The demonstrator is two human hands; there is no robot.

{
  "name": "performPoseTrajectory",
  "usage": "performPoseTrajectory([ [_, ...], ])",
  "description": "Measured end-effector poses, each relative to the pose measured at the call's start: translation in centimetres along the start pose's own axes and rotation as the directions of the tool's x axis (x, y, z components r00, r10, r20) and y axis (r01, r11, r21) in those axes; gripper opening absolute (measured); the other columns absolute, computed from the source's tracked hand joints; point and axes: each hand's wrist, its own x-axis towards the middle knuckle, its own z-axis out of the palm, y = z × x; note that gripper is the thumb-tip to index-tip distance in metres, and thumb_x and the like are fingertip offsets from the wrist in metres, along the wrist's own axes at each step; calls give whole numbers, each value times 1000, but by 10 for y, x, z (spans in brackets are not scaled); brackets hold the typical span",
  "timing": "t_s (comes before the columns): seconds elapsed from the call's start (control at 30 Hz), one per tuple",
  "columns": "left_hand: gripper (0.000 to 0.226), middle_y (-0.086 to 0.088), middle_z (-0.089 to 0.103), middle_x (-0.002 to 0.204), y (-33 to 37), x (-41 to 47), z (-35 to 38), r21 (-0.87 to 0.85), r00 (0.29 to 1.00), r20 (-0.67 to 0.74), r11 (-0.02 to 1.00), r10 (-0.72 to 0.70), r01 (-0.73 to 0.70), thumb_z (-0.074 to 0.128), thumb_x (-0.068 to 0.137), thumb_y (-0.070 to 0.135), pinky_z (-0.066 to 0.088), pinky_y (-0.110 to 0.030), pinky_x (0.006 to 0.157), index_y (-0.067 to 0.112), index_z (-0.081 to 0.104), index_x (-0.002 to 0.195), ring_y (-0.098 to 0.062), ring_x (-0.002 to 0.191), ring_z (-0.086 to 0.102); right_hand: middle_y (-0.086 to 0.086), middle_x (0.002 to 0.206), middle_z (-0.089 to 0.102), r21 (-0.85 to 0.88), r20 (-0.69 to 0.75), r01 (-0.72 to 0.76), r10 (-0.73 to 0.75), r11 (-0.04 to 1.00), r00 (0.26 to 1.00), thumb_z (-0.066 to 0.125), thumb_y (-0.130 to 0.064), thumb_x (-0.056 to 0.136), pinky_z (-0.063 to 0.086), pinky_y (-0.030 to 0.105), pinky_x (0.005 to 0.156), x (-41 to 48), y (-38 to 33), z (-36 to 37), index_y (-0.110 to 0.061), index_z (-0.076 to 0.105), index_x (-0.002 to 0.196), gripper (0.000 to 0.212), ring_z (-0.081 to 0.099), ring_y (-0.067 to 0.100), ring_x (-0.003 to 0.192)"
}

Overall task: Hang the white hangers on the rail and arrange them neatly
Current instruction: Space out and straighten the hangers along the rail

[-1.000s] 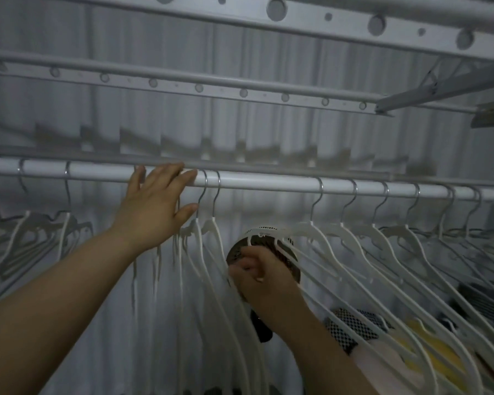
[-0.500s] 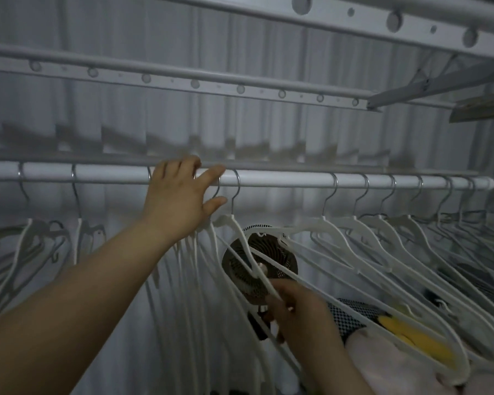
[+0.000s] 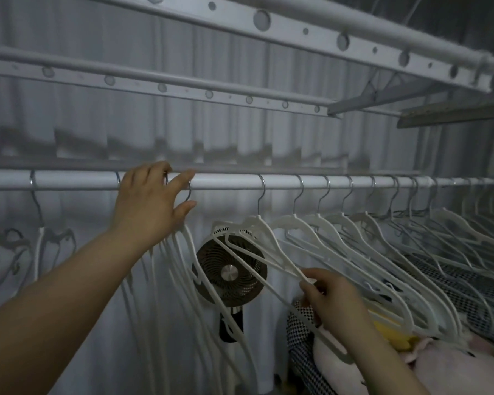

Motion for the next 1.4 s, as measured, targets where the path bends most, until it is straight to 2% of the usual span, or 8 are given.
performPoseTrajectory([
  [0.17, 58, -27, 63, 91, -1, 0, 0, -7, 1000, 13, 1000, -8, 8, 39, 71, 47, 49, -50, 75, 9, 68, 105, -43, 80, 62, -3, 55, 57, 95, 6, -28, 28, 995, 1000, 50, -12, 92, 36, 11, 34, 1, 4, -6, -15, 64, 107, 21, 43, 3, 26],
  [0.33, 52, -28, 63, 94, -5, -2, -1, 4, 1000, 14, 1000, -20, 20, 50, 69, 43, 48, -54, 75, 9, 68, 105, -46, 82, 61, -4, 49, 56, 123, 9, -38, 37, 992, 999, 50, -12, 91, 35, 12, 34, 2, 7, -6, -14, 65, 107, 22, 43, 3, 26],
  [0.6, 56, -27, 63, 89, -9, -4, -4, 13, 1000, -2, 1000, -23, 23, 41, 71, 45, 49, -52, 72, 8, 68, 105, -45, 78, 61, -5, 54, 56, 88, 39, -39, 35, 995, 999, 50, -16, 92, 36, 10, 35, 2, 2, -4, -18, 63, 106, 20, 45, 0, 28],
  [0.77, 58, -27, 62, 87, -13, -4, -3, 18, 1000, -20, 1000, -22, 22, 40, 70, 45, 50, -50, 69, 9, 68, 105, -43, 74, 61, -5, 45, 52, 117, 32, -23, 19, 993, 999, 51, -13, 91, 34, 10, 36, 1, -3, -1, -27, 60, 91, 16, 42, 2, 27],
  [0.97, 58, -27, 62, 88, -14, -4, 0, 20, 999, -43, 1000, -10, 11, 39, 70, 45, 50, -51, 70, 8, 67, 105, -44, 75, 61, -3, 53, 56, 159, 65, -34, 24, 987, 998, 51, -13, 91, 34, 12, 35, 2, -3, 3, -25, 61, 96, 16, 40, 2, 28],
  [1.13, 60, -27, 63, 89, -14, -3, 2, 26, 999, -38, 1000, 1, 0, 39, 71, 46, 50, -51, 70, 8, 67, 107, -44, 77, 61, -3, 65, 61, 115, 29, -25, 22, 993, 999, 54, -22, 90, 42, 14, 46, 4, 0, 2, -21, 62, 108, 20, 52, 4, 44],
  [1.23, 61, -27, 63, 92, -14, -4, 3, 14, 999, -50, 1000, 18, -17, 39, 71, 46, 49, -51, 73, 6, 65, 110, -44, 80, 62, -7, 79, 58, 6, -40, 32, -32, 999, 999, 57, -31, 87, 45, 18, 66, 2, -2, -4, -22, 54, 122, 36, 58, 8, 71],
  [1.4, 59, -28, 60, 112, -14, -9, 11, -62, 993, -109, 996, 51, -58, 39, 75, 43, 43, -50, 88, 5, 53, 119, -42, 98, 57, -6, 105, 57, -92, -213, 156, -172, 983, 962, 58, -27, 87, 35, 19, 82, -6, -21, -14, -21, 52, 126, 41, 50, 9, 100],
])
